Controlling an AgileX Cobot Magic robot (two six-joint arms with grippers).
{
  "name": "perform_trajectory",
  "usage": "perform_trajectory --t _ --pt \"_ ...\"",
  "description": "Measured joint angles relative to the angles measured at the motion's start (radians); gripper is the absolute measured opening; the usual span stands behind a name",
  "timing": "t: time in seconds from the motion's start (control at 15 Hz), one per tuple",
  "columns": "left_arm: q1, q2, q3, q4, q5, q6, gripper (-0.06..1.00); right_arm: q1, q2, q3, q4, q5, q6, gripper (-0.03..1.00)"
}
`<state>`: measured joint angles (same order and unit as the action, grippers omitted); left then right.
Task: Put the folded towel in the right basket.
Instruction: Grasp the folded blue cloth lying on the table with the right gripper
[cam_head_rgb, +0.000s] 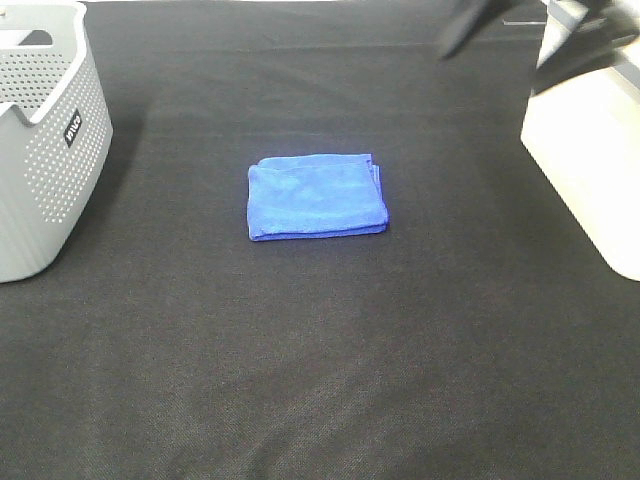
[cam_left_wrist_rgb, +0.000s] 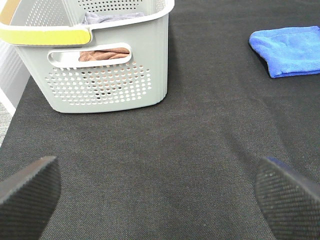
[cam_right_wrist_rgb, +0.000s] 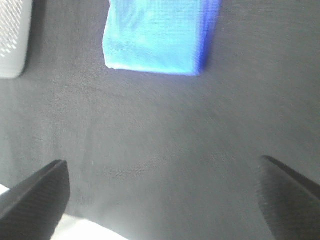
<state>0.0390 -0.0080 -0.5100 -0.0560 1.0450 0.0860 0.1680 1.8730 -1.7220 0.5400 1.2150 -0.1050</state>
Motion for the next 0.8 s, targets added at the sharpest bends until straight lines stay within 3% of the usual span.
perform_trajectory --t 0.33,0.8 --pt "0.000 0.000 0.000 0.000 0.000 0.000 0.98 0.030 0.431 -0.284 0.060 -0.059 0.000 0.96" --pt "0.000 0.000 0.000 0.000 0.000 0.000 0.98 0.030 0.718 -0.580 0.017 -0.071 0.011 0.96"
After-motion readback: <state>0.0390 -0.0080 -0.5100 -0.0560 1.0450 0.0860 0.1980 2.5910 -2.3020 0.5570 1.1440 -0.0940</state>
